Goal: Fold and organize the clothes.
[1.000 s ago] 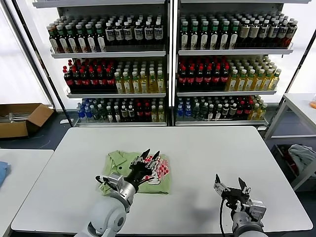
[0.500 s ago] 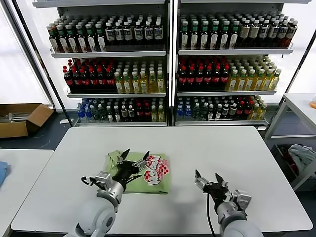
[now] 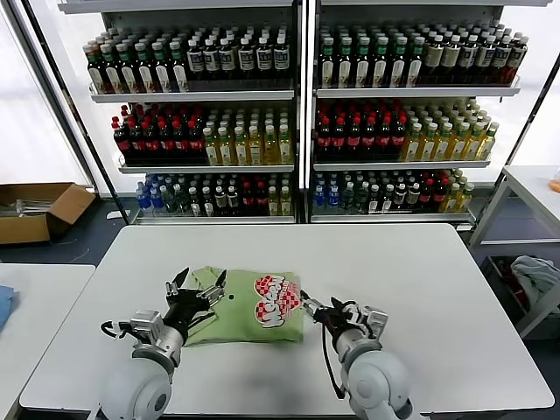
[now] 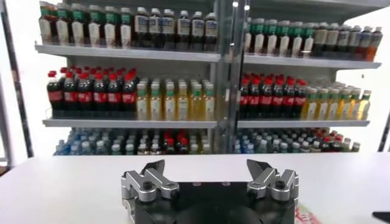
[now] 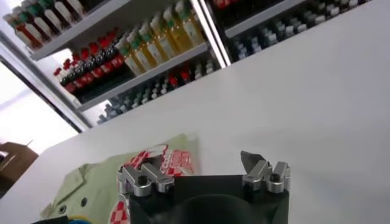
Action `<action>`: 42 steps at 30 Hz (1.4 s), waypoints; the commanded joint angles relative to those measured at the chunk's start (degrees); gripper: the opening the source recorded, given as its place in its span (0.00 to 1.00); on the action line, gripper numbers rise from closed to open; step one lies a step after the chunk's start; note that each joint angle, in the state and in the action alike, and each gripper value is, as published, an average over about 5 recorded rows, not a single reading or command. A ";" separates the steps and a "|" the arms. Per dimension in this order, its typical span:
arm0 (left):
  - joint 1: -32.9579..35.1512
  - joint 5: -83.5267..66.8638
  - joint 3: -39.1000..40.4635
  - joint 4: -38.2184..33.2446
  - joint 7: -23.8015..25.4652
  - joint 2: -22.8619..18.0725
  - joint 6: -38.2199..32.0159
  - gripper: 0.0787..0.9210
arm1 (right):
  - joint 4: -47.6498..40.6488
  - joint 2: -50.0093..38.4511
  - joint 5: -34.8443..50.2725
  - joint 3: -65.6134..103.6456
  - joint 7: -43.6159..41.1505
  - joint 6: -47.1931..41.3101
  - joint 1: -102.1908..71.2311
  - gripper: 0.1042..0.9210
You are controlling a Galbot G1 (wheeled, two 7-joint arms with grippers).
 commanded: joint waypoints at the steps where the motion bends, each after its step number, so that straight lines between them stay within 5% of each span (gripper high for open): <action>1: 1.80 0.10 -2.88 -1.00 -0.99 0.89 0.95 0.88 | -9.71 2.02 0.54 -5.67 1.73 -0.18 6.35 0.88; 11: 2.03 -0.35 -2.99 -0.78 -1.13 0.56 0.93 0.88 | -11.70 3.46 -1.81 -7.64 2.45 -0.18 6.60 0.73; 33: 2.22 -0.47 -1.86 -0.99 -1.74 -1.50 0.97 0.88 | -5.11 0.31 -10.70 -5.51 1.76 -0.22 4.33 0.03; 42: 2.69 -0.23 -1.57 -1.32 -1.93 -2.38 1.03 0.88 | -2.31 -5.18 -11.68 -0.63 0.21 -0.30 2.51 0.00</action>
